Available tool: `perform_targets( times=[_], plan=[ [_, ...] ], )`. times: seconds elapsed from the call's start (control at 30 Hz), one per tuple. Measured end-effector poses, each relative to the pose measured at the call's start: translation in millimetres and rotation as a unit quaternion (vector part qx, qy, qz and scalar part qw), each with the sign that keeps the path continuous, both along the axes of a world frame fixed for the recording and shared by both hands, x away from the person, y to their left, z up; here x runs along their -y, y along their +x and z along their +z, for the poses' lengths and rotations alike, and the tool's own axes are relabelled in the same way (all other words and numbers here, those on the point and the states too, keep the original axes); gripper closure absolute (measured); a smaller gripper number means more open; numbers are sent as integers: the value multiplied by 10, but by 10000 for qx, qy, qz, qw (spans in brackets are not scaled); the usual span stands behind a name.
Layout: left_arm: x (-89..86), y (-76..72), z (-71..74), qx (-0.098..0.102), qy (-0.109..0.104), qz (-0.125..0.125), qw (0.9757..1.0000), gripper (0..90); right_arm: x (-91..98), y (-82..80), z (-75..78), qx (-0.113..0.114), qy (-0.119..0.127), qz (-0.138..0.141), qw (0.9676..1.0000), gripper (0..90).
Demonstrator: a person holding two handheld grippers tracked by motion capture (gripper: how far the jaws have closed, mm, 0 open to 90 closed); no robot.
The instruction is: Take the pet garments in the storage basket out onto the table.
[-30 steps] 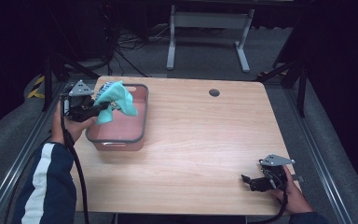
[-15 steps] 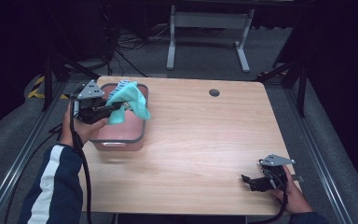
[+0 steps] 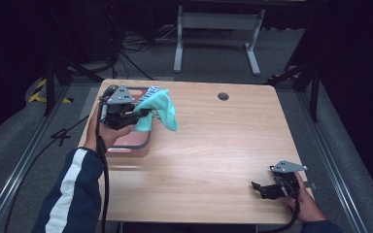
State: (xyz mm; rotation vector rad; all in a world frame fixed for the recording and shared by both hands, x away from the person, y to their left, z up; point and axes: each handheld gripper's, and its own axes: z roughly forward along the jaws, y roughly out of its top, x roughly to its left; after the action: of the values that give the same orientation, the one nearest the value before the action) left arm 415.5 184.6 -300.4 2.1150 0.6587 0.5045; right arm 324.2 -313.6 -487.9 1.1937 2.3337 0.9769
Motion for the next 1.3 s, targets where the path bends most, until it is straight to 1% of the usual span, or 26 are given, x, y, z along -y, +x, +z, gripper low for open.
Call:
perform_targets(
  times=[0.07, 0.1, 0.2, 0.23, 0.3, 0.33, 0.37, 0.43, 0.47, 0.5, 0.53, 0.57, 0.63, 0.67, 0.77, 0.87, 0.93, 1.0, 1.03, 1.07, 1.1, 1.13, 1.17, 1.2, 1.27, 1.3],
  plan=[
    [76, 3, -12, -33, 29, -66, 10000, 794, 0, -1, 0, -5, 2, -4, 10000, 5],
    [113, 8, -12, -36, 80, -116, 9999, 794, 0, 0, 0, 0, -1, 1, 10000, 5],
    [224, 19, -33, -56, 80, -240, 9997, 794, -1, -2, 0, -4, 2, -8, 10000, 5],
    [224, 19, -33, -56, 80, -240, 9997, 794, -1, -2, 0, -4, 2, -8, 10000, 5],
    [337, 30, -57, -82, 120, -346, 9993, 794, 0, -2, 0, -5, 2, -8, 10000, 5],
    [337, 30, -57, -82, 120, -346, 9993, 794, 0, -2, 0, -5, 2, -8, 10000, 5],
    [415, 39, -75, -84, 142, -426, 9990, 794, -1, -2, 0, -6, 2, -8, 10000, 5],
    [496, 42, -97, -117, 154, -504, 9985, 794, 0, -2, 0, -5, 2, -8, 10000, 5],
    [496, 42, -97, -117, 154, -504, 9985, 794, 0, -2, 0, -5, 2, -8, 10000, 5],
    [582, 46, -128, -158, 172, -605, 9979, 794, 0, -2, 0, -5, 1, -8, 10000, 4],
    [630, 47, -147, -197, 205, -651, 9975, 794, 0, -2, 0, -4, -1, -7, 10000, 4],
    [677, 53, -168, -166, 252, -696, 9971, 794, 0, -2, 0, -4, 0, -7, 10000, 5],
    [771, 61, -213, -220, 316, -771, 9963, 794, -1, -2, 0, -5, 1, -8, 10000, 5],
    [771, 61, -213, -220, 316, -771, 9963, 794, -1, -2, 0, -5, 1, -8, 10000, 5],
    [909, 84, -295, -303, 394, -877, 9949, 794, 0, -2, 0, -5, 1, -8, 10000, 4],
    [1046, 98, -381, -360, 520, -1005, 9929, 794, 0, -2, 0, -5, 1, -7, 10000, 5],
    [1095, 112, -430, -379, 560, -1021, 9925, 794, 0, -2, 0, -5, 1, -7, 10000, 5],
    [1145, 137, -505, -491, 550, -1024, 9920, 793, 0, -2, 0, -5, 2, -7, 10000, 5],
    [1170, 158, -550, -497, 599, -1042, 9915, 793, 0, -2, 0, -4, 2, -7, 10000, 5],
    [1189, 169, -593, -542, 584, -1027, 9915, 793, 0, -2, 0, -4, 0, -7, 10000, 5],
    [1189, 169, -593, -542, 584, -1027, 9915, 793, 0, -2, 0, -4, 0, -7, 10000, 5],
    [1227, 197, -686, -632, 590, -1033, 9909, 793, 0, -2, 0, -4, 1, -7, 10000, 5],
    [1227, 197, -686, -632, 590, -1033, 9909, 793, 0, -2, 0, -4, 1, -7, 10000, 5],
    [1242, 204, -719, -639, 598, -1009, 9910, 793, 0, -2, 0, -4, 0, -7, 10000, 5],
    [1300, 233, -838, -779, 602, -988, 9902, 792, 0, -2, 0, -4, 1, -7, 10000, 4],
    [1320, 245, -876, -788, 651, -1001, 9897, 792, 0, -2, 0, -4, 2, -7, 10000, 5]
  ],
)
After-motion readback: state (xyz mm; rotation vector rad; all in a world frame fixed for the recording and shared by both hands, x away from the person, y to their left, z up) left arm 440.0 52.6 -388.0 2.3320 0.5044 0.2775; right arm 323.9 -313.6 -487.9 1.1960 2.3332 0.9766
